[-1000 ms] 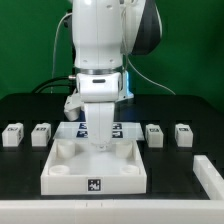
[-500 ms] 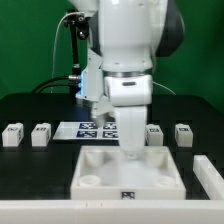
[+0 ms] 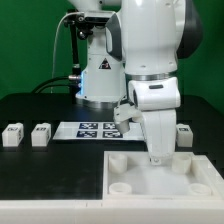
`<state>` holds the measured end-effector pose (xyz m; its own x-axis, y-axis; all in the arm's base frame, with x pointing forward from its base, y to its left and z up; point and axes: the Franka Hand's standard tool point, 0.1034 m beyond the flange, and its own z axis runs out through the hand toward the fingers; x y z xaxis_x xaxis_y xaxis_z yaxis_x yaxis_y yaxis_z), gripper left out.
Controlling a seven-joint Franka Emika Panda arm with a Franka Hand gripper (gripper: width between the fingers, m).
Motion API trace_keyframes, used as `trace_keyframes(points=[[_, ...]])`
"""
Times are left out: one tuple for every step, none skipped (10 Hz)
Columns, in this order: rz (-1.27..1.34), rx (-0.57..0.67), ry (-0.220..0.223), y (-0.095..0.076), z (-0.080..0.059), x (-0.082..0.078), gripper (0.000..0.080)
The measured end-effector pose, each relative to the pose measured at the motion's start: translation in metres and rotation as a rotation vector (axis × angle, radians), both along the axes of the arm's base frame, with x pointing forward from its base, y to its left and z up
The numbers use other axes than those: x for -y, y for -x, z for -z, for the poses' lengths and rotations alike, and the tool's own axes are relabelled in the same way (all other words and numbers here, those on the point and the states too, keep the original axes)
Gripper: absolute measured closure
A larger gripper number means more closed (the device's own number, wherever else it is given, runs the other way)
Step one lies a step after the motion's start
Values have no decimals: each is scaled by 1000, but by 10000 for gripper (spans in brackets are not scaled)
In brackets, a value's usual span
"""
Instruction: Assemble one leg
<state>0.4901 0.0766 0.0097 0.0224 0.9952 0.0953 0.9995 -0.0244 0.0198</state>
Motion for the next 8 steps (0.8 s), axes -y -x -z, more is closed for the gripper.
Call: trace_keyframes(points=[[0, 0, 0, 0, 0, 0, 741], [0, 0, 0, 0, 0, 0, 741], [1, 0, 0, 0, 0, 0, 741], [1, 0, 0, 0, 0, 0, 741], [1, 0, 0, 0, 0, 0, 717], [2, 0, 0, 0, 0, 1, 717], [2, 0, 0, 0, 0, 1, 511], [3, 0, 0, 0, 0, 1, 371]])
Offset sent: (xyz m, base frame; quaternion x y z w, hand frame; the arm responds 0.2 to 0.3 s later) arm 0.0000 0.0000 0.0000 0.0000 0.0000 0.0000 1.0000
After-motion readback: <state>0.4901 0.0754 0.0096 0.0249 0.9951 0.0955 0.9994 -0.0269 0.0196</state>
